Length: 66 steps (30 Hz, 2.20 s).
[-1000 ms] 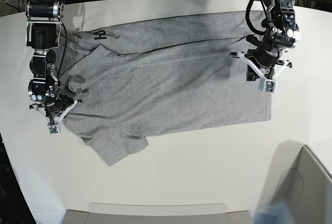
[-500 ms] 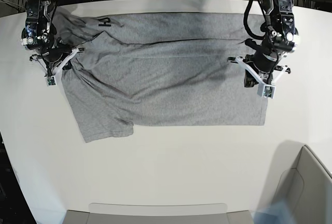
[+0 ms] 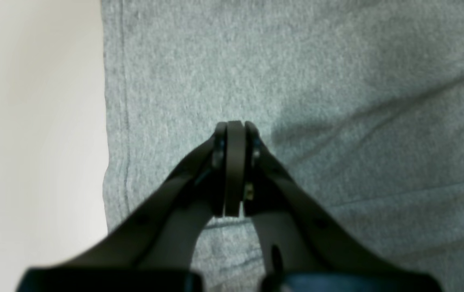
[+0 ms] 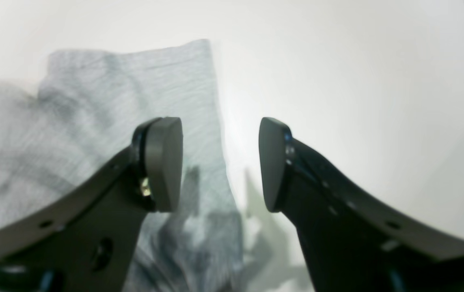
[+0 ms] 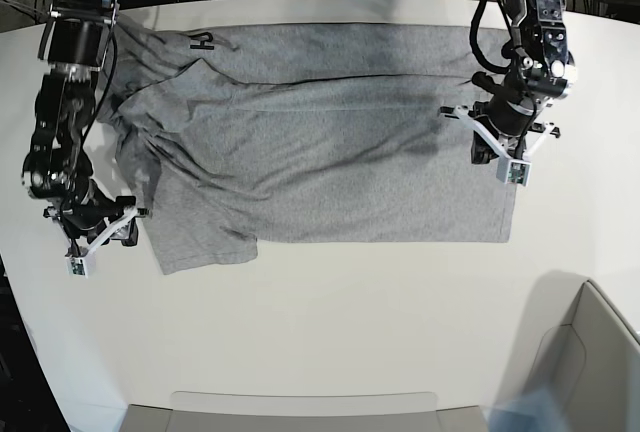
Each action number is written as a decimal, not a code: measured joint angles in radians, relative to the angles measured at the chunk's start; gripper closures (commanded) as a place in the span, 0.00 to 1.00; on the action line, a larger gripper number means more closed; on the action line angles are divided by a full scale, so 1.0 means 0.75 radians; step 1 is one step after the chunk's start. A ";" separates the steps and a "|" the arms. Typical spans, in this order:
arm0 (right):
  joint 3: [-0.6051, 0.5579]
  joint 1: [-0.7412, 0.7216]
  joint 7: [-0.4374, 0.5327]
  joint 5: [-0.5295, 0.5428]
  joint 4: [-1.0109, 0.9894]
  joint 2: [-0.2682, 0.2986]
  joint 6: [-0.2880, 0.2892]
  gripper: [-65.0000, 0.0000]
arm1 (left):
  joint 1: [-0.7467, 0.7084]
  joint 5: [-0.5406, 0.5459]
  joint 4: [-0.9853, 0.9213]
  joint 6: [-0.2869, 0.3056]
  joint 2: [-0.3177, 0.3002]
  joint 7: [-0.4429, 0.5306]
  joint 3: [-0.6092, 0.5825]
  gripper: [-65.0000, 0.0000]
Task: Fold the T-shirt properly
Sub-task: 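Release the shirt and move both grippers toward the hem, then grasp the hem corners with the left and right grippers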
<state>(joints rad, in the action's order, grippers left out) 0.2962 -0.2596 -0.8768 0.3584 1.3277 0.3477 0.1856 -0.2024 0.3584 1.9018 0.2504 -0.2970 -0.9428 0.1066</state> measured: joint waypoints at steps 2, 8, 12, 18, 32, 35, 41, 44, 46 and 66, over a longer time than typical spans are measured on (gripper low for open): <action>-0.002 -0.100 0.062 0.082 -0.211 0.011 -0.004 0.54 | 0.002 0.000 0.001 0.000 0.001 0.001 0.000 1.00; -0.296 -0.262 0.398 0.215 -0.726 0.107 -0.008 0.54 | 0.001 0.000 0.001 0.000 0.001 0.001 0.000 1.00; -0.390 -0.281 0.523 0.312 -0.857 0.081 0.004 0.54 | 0.001 0.001 0.001 0.005 0.000 0.001 0.000 1.00; -0.394 -0.300 0.656 0.319 -0.954 0.064 0.010 0.54 | 0.048 0.001 -0.002 0.005 0.001 0.005 0.000 1.00; -0.396 -0.319 0.611 0.331 -0.956 -0.033 0.135 0.54 | 0.161 0.001 -0.233 0.002 0.001 0.005 0.001 0.92; -0.396 -0.319 0.608 0.327 -0.954 -0.033 0.137 0.54 | 0.226 0.007 -0.290 0.005 0.001 0.006 0.005 0.85; -0.396 -0.319 0.606 0.327 -0.953 -0.028 0.140 0.54 | 0.439 0.014 -0.521 0.016 -0.038 0.009 0.009 0.80; -0.396 -0.319 0.603 0.327 -0.953 -0.017 0.143 0.54 | 0.547 0.003 -0.678 0.013 -0.070 0.026 0.011 0.78; -0.397 -0.319 0.606 0.333 -0.954 -0.007 0.143 0.54 | 0.613 0.001 -0.803 0.140 -0.094 0.069 0.008 0.77; -0.397 -0.335 0.593 0.311 -0.963 -0.005 0.142 0.54 | 0.875 0.021 -1.456 0.217 -0.163 0.379 -0.129 0.77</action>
<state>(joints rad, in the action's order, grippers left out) -0.0013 -0.5106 -0.4320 0.5915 0.6056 0.3443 0.2924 0.4538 0.3740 0.8101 0.4129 -0.4191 -0.6582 0.0101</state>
